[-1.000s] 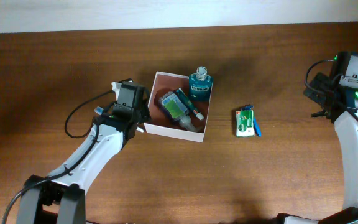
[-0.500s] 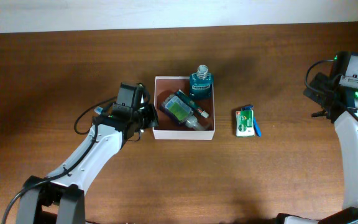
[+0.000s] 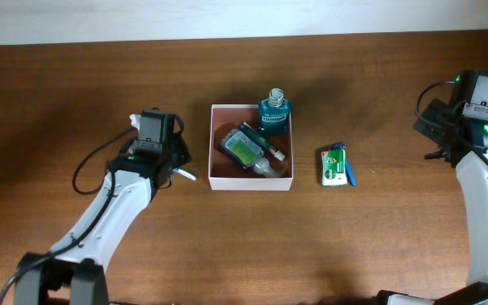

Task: Pack container
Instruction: 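Carry the toothpaste tube into the box and release it beside the pump bottle, then reach the left gripper to the blue toothbrush and grasp its handle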

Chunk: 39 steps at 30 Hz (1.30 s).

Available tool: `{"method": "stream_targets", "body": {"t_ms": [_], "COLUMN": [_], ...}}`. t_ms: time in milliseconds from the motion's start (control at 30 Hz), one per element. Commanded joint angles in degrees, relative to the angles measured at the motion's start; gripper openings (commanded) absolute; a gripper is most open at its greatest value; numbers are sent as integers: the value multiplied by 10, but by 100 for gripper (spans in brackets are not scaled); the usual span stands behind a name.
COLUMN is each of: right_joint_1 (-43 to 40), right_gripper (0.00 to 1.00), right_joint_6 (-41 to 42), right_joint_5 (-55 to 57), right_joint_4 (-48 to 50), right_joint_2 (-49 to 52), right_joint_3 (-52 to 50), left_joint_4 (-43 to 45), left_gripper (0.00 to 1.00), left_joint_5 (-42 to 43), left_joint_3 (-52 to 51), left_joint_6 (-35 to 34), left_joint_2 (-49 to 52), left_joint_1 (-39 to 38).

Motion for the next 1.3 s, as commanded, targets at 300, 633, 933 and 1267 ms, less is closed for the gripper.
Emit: {"method": "stream_targets", "body": {"t_ms": [300,633,933,1267], "right_joint_1": [-2,-2,-2,-2], "right_gripper": [98,99,99,99], "right_joint_6": [5,5,5,5], "right_joint_5": [1,1,1,1], "right_joint_4": [0,0,0,0], "right_joint_2": [-15,-15,-15,-15], "right_joint_3": [5,5,5,5], "left_joint_4": [38,37,22,25], "left_gripper": [65,58,58,50], "left_joint_5": [-69,-41,-29,-9], "left_joint_3": [9,9,9,9], "left_joint_6": [-85,-85,-114,-114], "left_joint_2": [73,92,122,176], "left_joint_1": [31,40,40,43]}}
